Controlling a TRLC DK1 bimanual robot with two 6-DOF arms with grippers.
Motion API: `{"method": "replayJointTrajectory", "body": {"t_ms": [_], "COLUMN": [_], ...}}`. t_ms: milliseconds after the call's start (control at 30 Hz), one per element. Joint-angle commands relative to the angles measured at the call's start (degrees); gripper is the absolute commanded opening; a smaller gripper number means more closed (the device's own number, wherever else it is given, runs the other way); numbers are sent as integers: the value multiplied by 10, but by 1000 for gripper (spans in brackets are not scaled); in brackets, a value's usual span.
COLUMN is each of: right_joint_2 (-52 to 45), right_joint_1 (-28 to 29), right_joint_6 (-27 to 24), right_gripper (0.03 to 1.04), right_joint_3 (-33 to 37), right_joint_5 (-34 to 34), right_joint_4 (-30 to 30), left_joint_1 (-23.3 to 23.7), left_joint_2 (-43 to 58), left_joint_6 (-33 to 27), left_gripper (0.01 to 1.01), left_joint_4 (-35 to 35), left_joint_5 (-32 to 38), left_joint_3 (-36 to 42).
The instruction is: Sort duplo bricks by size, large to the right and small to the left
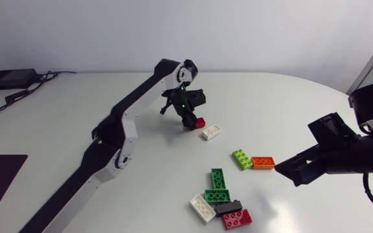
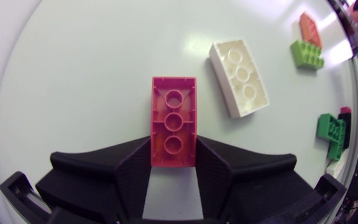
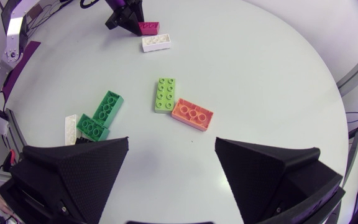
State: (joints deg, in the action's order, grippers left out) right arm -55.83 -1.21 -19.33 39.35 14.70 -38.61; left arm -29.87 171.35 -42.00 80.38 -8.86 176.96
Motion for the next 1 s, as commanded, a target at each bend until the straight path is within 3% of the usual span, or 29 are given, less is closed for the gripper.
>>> {"method": "replayJointTrajectory", "body": {"t_ms": [0, 200, 600, 967], "right_joint_2": [-5, 15, 69, 86], "right_joint_1": [8, 8, 11, 13], "right_joint_6": [-12, -13, -14, -16], "right_gripper": [1003, 1003, 1003, 1003], "right_joint_3": [-15, -18, -23, -19], "right_joint_5": [2, 2, 5, 5], "right_joint_4": [2, -8, -45, -60], "left_joint_1": [-19, -27, -85, -57], "left_joint_2": [23, -87, -93, -118], "left_joint_6": [5, -11, 14, 21], "left_gripper": [93, 87, 87, 87], "left_joint_4": [38, 43, 43, 37], "left_joint_5": [6, 2, -1, 0], "left_joint_3": [53, -78, -87, -81]}}
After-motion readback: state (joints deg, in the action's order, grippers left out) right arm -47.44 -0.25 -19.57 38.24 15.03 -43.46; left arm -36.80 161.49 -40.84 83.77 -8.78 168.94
